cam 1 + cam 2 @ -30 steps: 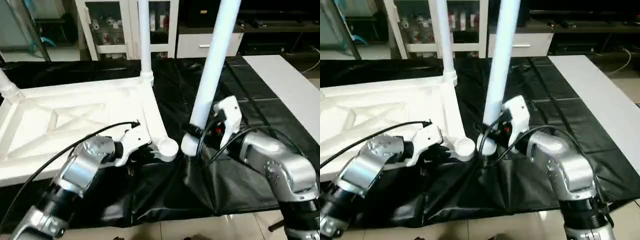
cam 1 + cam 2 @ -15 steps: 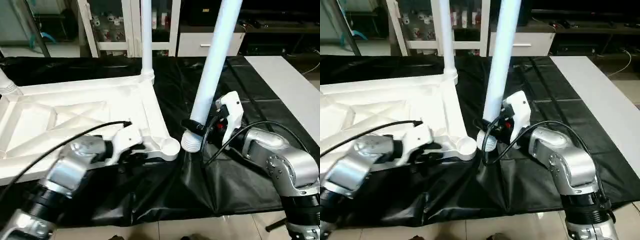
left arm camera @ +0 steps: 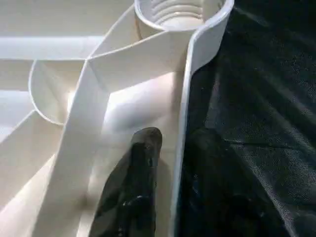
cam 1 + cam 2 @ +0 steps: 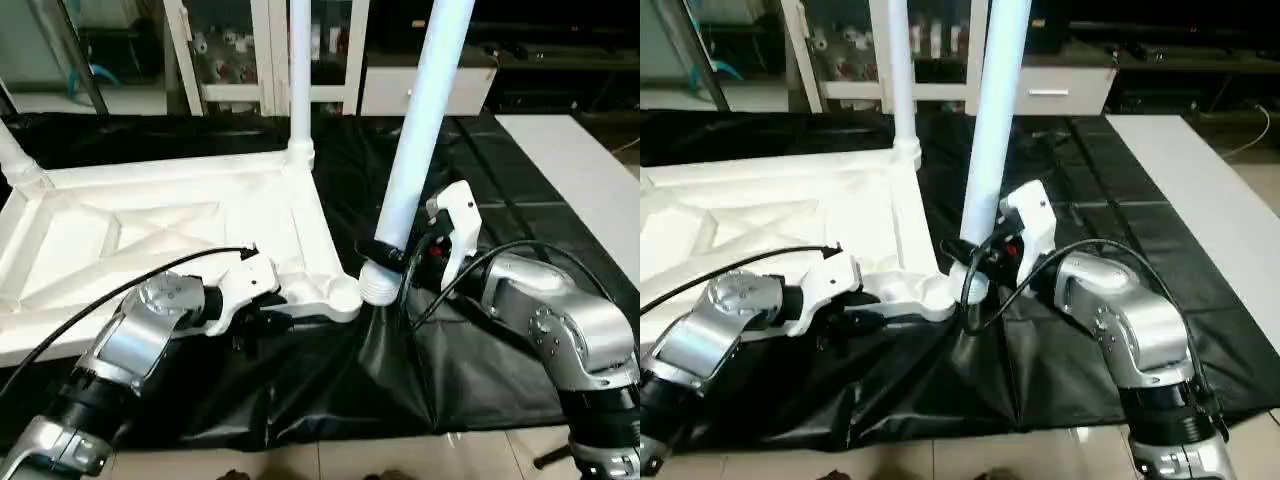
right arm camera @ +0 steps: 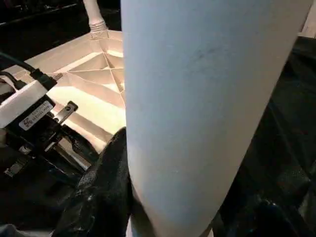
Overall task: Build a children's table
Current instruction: Pick table leg
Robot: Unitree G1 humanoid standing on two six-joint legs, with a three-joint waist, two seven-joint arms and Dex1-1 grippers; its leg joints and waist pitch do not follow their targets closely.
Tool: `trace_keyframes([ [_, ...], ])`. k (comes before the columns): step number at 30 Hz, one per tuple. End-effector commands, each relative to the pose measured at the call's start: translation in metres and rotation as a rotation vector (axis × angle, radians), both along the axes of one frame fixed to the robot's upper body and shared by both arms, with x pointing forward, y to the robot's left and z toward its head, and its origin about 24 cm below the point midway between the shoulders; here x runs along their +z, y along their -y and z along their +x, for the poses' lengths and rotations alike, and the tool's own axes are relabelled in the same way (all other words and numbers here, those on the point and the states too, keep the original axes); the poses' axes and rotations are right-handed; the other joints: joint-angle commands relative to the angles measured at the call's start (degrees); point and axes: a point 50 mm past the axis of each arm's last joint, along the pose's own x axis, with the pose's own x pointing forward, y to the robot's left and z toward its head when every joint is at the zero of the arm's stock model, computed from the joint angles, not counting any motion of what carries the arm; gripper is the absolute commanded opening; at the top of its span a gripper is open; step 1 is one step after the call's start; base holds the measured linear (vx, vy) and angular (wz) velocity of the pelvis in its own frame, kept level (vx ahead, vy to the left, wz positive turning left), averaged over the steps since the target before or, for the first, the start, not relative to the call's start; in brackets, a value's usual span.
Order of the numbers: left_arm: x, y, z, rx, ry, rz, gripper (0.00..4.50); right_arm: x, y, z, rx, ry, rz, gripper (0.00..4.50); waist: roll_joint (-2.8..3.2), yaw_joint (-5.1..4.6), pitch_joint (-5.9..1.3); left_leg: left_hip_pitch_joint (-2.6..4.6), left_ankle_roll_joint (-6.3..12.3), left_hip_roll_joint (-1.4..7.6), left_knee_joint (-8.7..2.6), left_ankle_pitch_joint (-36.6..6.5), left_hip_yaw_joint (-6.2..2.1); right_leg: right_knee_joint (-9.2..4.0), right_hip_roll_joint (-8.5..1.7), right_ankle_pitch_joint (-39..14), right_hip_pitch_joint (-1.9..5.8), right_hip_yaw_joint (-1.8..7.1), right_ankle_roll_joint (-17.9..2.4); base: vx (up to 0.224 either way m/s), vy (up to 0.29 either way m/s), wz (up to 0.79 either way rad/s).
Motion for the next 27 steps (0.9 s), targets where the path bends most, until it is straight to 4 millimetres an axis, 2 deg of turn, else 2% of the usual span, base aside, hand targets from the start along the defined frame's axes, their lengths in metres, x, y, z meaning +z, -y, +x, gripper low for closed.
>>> trace_keyframes([
  [1, -0.009, -0.001, -0.001, 0.017, -0.045, -0.046, 0.98, 0.007, -0.004, 0.004, 0.014, 0.026, 0.01, 1.86, -0.3, 0.02, -3.42, -0.02, 0.47, 0.15, -4.17, -15.15, 0.64, -5.23, -1.89, -24.89, 2.57, 2.04, -6.85, 0.0, 0.0, 0.0],
  [8, -0.021, -0.007, -0.008, -0.024, -0.101, -0.037, 0.46, 0.006, -0.006, 0.007, 0.035, 0.026, 0.012, 1.86, -0.07, 0.05, -3.56, -0.17, 0.36, 0.28, -4.33, -14.78, 0.47, -4.98, -1.86, -23.21, 2.69, 2.08, -6.93, 0.0, 0.0, 0.0],
  [11, -0.024, -0.01, -0.011, -0.04, -0.125, -0.013, 0.27, 0.007, -0.008, 0.008, 0.062, 0.025, 0.007, 1.86, 0.01, -0.02, -3.7, -0.19, 0.36, 0.37, -4.35, -13.73, 0.47, -4.64, -1.85, -20.4, 2.82, 2.16, -7.95, 0.0, 0.0, 0.0],
  [14, -0.029, -0.014, -0.015, -0.088, -0.162, 0.051, 0.08, 0.007, -0.01, 0.013, 0.084, 0.026, -0.009, 1.86, -0.14, -0.41, -3.84, -0.33, 0.48, 0.36, -4.24, -12.46, 0.52, -4.05, -1.86, -16.22, 3.12, 2.2, -9.85, 0.0, 0.0, 0.0],
  [21, -0.03, -0.016, -0.014, -0.092, -0.166, 0.106, 0.0, 0.003, -0.016, 0.018, 0.127, 0.0, -0.013, 1.86, -0.17, -0.58, -3.73, -0.07, 0.58, 0.41, -4.1, -13.02, 0.79, -4.21, -1.95, -17.5, 3.02, 2.34, -10.43, 0.0, 0.0, 0.0],
  [24, -0.025, -0.007, -0.012, -0.075, -0.162, 0.05, 0.0, -0.004, -0.022, 0.017, 0.169, -0.029, -0.047, 1.86, -0.41, -0.61, -3.72, -0.04, 0.37, 0.51, -4.18, -13.25, 0.76, -4.19, -1.92, -18.1, 3.08, 2.33, -10.29, 0.0, 0.0, 0.0],
  [26, -0.024, -0.005, -0.011, -0.088, -0.13, 0.048, 0.0, -0.008, -0.022, 0.019, 0.167, -0.034, -0.069, 1.86, -0.31, -0.53, -3.7, -0.01, 0.45, 0.46, -4.13, -13.66, 0.77, -4.34, -1.96, -19.07, 3.01, 2.33, -10.1, 0.0, 0.0, 0.0],
  [27, -0.024, -0.004, -0.011, -0.093, -0.124, 0.055, 0.0, -0.008, -0.023, 0.019, 0.168, -0.037, -0.071, 1.86, -0.69, -0.54, -3.68, -0.05, 0.53, 0.48, -4.17, -13.57, 0.8, -4.42, -1.93, -19.28, 3.0, 2.32, -9.94, 0.0, 0.0, 0.0],
])
